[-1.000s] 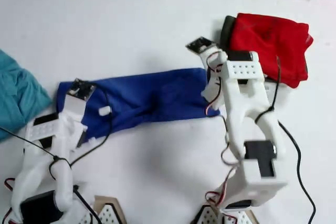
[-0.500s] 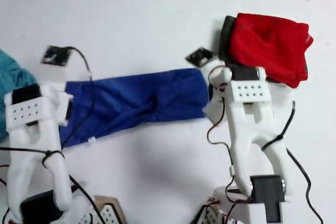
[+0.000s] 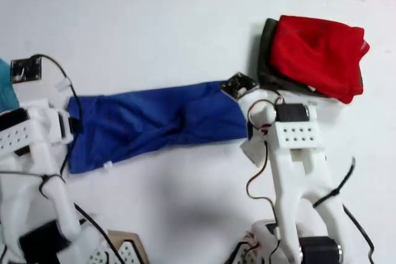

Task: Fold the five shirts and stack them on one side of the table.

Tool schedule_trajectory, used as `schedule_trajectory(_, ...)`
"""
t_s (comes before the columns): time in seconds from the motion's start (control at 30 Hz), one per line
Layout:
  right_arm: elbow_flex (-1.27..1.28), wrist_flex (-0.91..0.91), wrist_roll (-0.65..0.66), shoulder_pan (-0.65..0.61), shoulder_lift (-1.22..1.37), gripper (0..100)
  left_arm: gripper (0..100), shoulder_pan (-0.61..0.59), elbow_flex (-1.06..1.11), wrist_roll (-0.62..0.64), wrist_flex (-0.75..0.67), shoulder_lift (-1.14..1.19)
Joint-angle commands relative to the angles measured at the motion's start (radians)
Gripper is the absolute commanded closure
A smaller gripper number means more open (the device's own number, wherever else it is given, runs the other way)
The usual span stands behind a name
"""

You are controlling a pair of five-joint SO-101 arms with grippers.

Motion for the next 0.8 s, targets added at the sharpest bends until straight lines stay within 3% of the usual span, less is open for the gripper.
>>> schedule_trajectory(0.0, -0.005, 0.024, 0.009, -0.004, -0.079, 98.0, 70, -0.006, -0.07, 0.009, 0.0, 0.127)
schedule_trajectory(0.37, -0.005, 0.096, 0.046, -0.001, -0.231, 98.0, 70, -0.002, -0.361, 0.052, 0.135, 0.508)
schedule_trajectory(0.63, -0.005, 0.094, 0.049, 0.001, -0.268, 98.0, 70, 0.199, -0.426, 0.052, 0.242, 0.618)
schedule_trajectory(0.77, -0.005, 0.111, 0.048, 0.001, -0.271, 98.0, 70, 0.222, -0.426, 0.052, 0.239, 0.629)
